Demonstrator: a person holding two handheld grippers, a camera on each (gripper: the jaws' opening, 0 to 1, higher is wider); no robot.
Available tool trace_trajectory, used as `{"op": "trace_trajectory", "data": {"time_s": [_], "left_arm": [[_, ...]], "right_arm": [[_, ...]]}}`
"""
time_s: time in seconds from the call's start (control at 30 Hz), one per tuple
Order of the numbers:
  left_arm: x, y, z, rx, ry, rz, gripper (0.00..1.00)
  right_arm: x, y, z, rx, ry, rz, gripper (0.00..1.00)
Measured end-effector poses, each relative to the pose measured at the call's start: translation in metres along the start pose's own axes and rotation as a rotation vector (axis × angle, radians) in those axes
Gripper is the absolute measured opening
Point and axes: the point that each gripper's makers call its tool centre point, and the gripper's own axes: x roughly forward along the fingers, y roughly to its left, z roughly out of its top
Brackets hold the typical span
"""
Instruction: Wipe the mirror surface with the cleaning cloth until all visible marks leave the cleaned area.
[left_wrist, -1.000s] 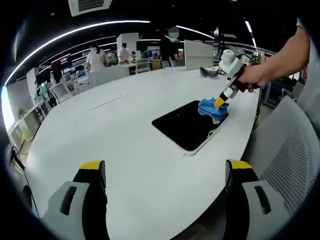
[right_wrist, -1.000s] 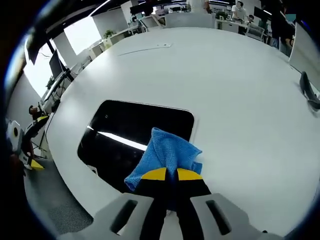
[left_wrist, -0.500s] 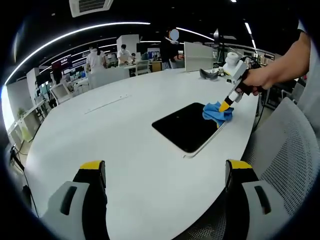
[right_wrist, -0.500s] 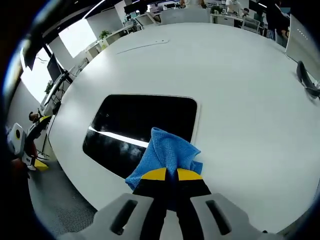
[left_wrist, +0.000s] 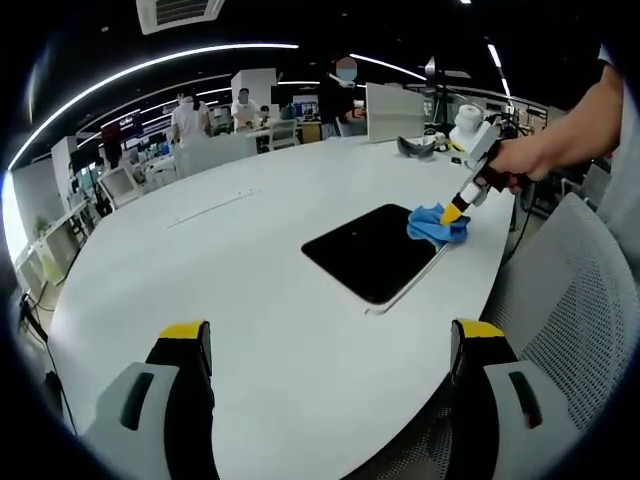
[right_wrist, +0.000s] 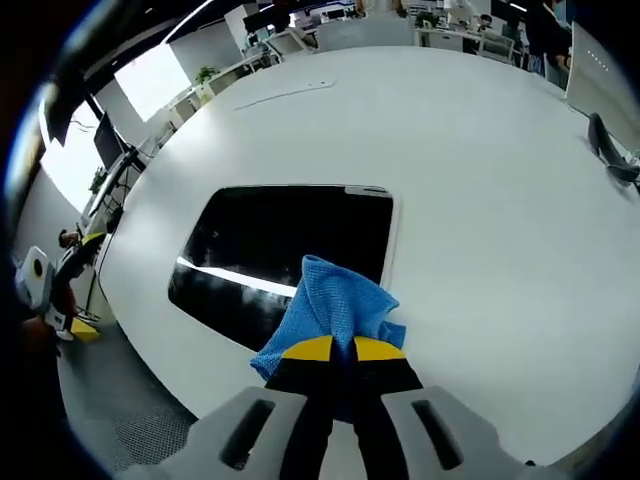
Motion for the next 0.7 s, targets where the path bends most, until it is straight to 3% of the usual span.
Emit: {"op": "trace_trajectory", "data": {"time_s": [0.3,0.7], "left_arm": [[0.0,0.0,0.0,0.002,0.0,0.005,0.99],[0.001,-0.002,0.0,0.006,-0.002,-0.004,0.99]], "right_arm": [[-0.001,0.001,-0.001,0.049,-0.009,-0.017,0.0],[0.008,0.023,0.005,0.015,-0.003,-0.007,0.0]]}}
